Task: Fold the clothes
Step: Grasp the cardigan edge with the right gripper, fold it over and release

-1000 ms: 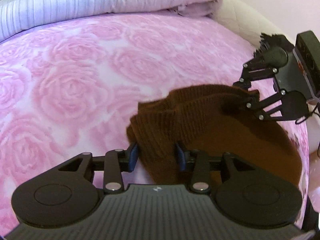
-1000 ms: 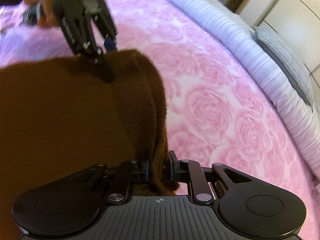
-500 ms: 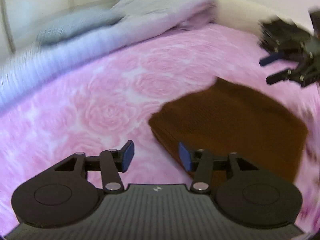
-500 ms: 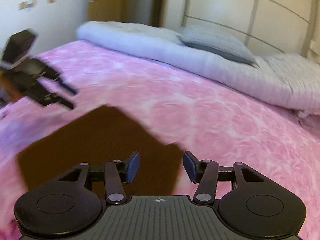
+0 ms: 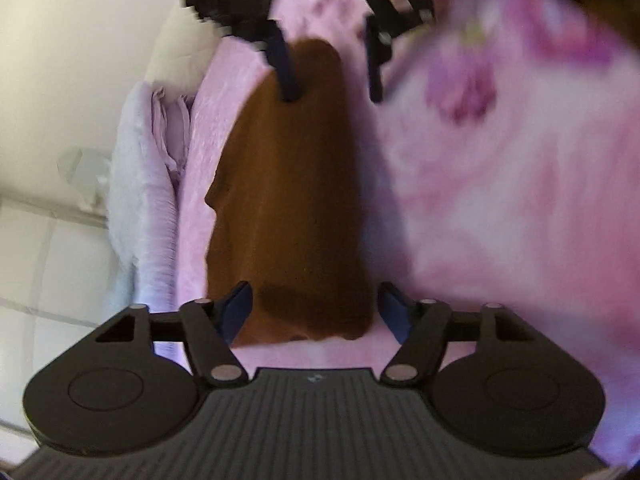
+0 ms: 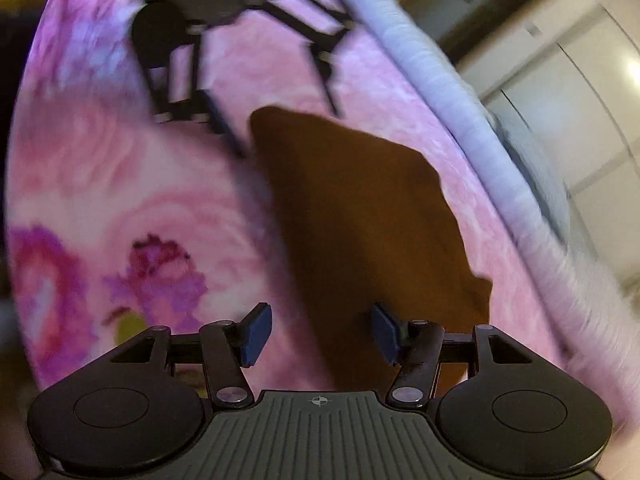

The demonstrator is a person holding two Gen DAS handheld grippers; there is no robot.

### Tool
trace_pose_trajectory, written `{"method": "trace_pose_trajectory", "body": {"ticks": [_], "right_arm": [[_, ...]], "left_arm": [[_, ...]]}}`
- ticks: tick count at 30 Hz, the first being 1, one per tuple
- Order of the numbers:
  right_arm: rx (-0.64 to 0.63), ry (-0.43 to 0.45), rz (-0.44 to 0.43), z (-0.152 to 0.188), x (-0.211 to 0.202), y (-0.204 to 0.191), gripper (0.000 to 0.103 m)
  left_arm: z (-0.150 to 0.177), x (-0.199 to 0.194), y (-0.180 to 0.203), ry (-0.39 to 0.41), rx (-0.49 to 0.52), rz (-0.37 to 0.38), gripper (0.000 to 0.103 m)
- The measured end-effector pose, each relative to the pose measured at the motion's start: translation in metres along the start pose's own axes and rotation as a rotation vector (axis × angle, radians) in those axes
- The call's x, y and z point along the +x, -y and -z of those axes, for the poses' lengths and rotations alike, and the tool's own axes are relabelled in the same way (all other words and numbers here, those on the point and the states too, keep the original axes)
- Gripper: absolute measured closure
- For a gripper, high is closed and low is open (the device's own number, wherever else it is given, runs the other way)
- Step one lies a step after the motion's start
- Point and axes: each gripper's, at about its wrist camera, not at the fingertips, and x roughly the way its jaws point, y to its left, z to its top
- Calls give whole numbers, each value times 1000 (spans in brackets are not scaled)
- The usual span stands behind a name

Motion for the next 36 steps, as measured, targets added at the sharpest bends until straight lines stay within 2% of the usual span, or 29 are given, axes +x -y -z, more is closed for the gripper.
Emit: {"method": "trace_pose_trajectory", "body": {"ticks": [2, 3, 4, 5, 8, 10, 15, 18, 20, 22, 24, 25, 27, 29, 31, 33, 34, 36], "right_arm": [[-84, -26, 38, -2, 18, -5, 46], [-106, -33, 50, -2, 24, -5, 47], [-95, -42, 47, -1, 26, -1, 71], [-85, -50, 43, 1, 28, 2, 84], [-115, -40, 46, 12, 21, 15, 85], [-151, -36, 60, 30, 9, 27, 85], [-238, -88, 85, 86, -1, 63, 85], [-263, -132, 101, 118, 3, 82, 84], [-195, -176, 123, 127, 0, 87, 84], [-75, -182, 152, 128, -13, 92, 84], [124, -175, 170, 126, -31, 100, 83], [262, -166, 172, 125, -40, 105, 81], [581, -101, 133, 125, -58, 115, 64], [886, -19, 65, 130, -67, 122, 35], [1126, 39, -10, 137, -64, 126, 30], [1350, 93, -84, 143, -60, 130, 30], [1413, 97, -107, 143, -53, 132, 30], [1488, 99, -126, 147, -42, 136, 30]], "left_arm": [[-2, 12, -9, -26, -41, 21, 53], [-3, 15, -14, -36, -83, 51, 66], [-5, 18, -20, -46, -125, 82, 70], [-6, 20, -25, -52, -164, 110, 71], [-15, 13, -35, -5, -250, 164, 74], [-33, 3, -42, 53, -318, 191, 74], [-107, -7, -57, 168, -463, 219, 74], [-142, 3, -59, 194, -497, 235, 71], [-148, 4, -58, 186, -487, 240, 66], [-134, -3, -64, 197, -516, 252, 61], [-108, -13, -72, 203, -584, 258, 54], [-93, -20, -75, 198, -617, 250, 46], [-60, -30, -80, 138, -686, 214, 42], [-27, -25, -93, 82, -805, 218, 42], [8, -11, -109, 14, -966, 246, 42], [39, 7, -123, -23, -1128, 289, 43], [53, 16, -130, -37, -1207, 314, 43], [75, 33, -141, -16, -1340, 388, 43]]}}
